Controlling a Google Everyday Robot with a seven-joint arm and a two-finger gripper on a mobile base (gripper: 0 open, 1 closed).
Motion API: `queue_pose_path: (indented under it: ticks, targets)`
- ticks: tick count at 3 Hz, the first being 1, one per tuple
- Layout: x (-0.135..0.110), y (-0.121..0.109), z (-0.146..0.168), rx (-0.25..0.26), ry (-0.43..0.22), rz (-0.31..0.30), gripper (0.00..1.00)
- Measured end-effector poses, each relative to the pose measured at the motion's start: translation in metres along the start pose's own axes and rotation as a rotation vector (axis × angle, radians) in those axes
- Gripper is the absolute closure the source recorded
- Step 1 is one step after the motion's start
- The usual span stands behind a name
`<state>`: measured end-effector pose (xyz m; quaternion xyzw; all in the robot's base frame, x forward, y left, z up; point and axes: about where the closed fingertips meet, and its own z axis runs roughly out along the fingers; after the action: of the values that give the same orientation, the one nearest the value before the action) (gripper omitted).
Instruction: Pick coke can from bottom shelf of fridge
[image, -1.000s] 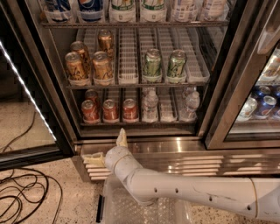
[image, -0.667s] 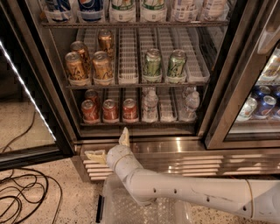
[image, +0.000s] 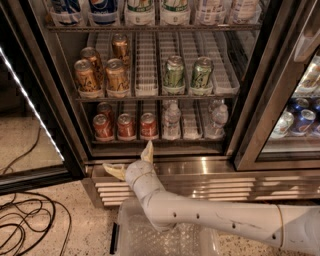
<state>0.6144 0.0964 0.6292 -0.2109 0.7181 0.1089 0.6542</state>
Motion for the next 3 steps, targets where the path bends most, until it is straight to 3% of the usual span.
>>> queue_pose_path:
  ticks: [1, 3]
  targets:
    - [-0.0074, -0.0186, 0.0107, 0.044, -0.028, -0.017, 0.0]
    - [-0.0097, -0.0214, 0.016, 0.066, -0.058, -0.026, 0.03]
